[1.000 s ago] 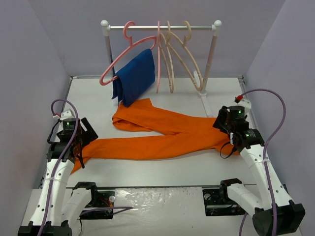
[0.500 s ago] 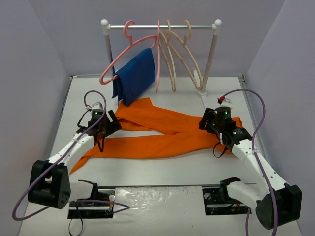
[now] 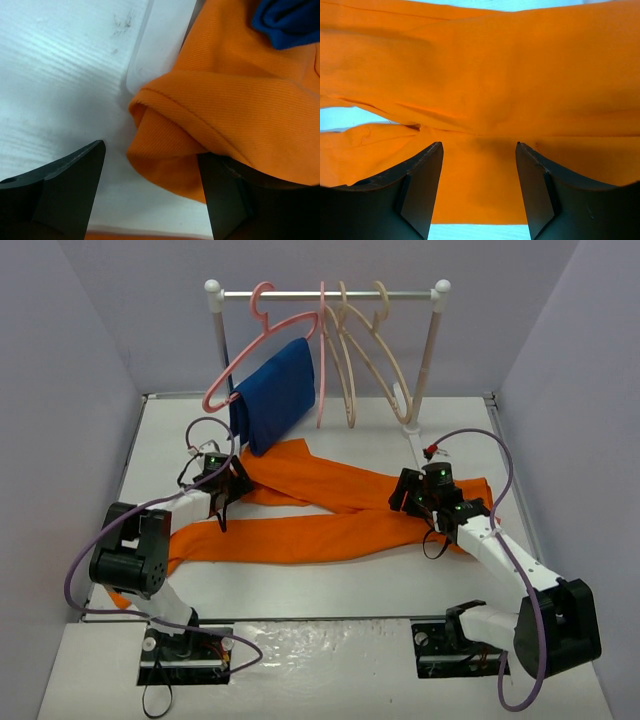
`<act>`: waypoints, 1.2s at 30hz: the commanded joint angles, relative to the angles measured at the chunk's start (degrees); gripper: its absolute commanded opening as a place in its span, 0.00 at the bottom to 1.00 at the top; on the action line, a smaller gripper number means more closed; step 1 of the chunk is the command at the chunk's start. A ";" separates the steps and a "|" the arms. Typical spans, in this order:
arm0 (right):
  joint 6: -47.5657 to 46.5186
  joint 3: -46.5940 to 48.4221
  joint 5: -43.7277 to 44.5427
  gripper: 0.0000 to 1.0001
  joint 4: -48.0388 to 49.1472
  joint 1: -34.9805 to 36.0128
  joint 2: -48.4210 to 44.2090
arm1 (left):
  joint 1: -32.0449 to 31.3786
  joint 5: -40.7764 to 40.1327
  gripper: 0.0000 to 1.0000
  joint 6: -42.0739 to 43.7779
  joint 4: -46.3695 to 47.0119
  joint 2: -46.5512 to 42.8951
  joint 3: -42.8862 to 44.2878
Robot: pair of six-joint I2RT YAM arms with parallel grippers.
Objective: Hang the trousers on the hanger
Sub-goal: Flatten out the trousers at the center of the board.
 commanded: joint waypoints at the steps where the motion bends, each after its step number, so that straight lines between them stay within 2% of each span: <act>1: 0.79 -0.57 -1.25 0.57 5.65 0.53 0.37 | 0.06 -2.29 0.60 -0.90 6.32 2.69 3.88; 3: 0.75 -0.78 -1.25 0.57 5.79 0.46 0.20 | -0.03 -3.13 0.44 0.02 6.82 3.01 3.81; 6: 0.59 -1.02 -0.57 0.57 5.75 0.45 -0.12 | -0.16 -4.92 0.12 2.66 3.40 -0.32 4.73; 7: 0.66 -1.13 -0.29 0.57 5.75 0.45 -0.21 | -0.38 -6.30 0.04 4.42 1.63 -2.51 5.49; 8: 0.87 -1.24 0.03 0.57 5.80 0.45 -0.26 | -0.70 -7.79 0.01 6.28 -0.18 -5.90 6.44; 14: 1.69 -1.71 0.63 0.57 5.89 0.46 0.15 | -3.44 -16.62 0.00 24.92 -13.50 -18.63 18.27; 18: 1.55 -1.84 1.08 0.57 5.90 0.53 -0.55 | -6.06 -23.56 0.00 39.77 -14.82 -23.94 22.70; 20: 1.52 -1.94 1.21 0.57 5.83 0.53 -1.05 | -6.92 -27.01 0.11 47.17 -14.73 -26.47 21.78; 21: 1.52 -2.00 1.23 0.57 5.74 0.53 -1.30 | -7.23 -28.23 0.23 49.04 -14.80 -27.77 20.51; 22: 1.52 -2.07 1.21 0.57 5.64 0.53 -1.52 | -7.43 -29.31 0.36 49.43 -15.02 -28.96 18.93; 24: 1.52 -2.22 1.06 0.57 5.55 0.53 -1.76 | -7.43 -31.30 0.55 48.23 -17.35 -31.26 16.69; 25: 1.52 -2.34 0.98 0.57 5.43 0.53 -1.84 | -7.43 -32.01 0.60 46.22 -19.44 -32.44 14.82; 29: 1.52 -2.75 1.13 0.57 5.03 0.53 -2.28 | -7.61 -33.46 0.72 35.56 -29.20 -36.89 8.31; 33: 1.20 -1.94 2.81 0.57 3.96 0.53 -2.79 | -7.61 -38.00 0.74 27.30 -38.50 -40.31 8.54; 36: 0.86 -0.96 5.12 0.57 3.37 0.60 -3.17 | -7.61 -35.56 0.75 25.86 -42.39 -42.39 10.50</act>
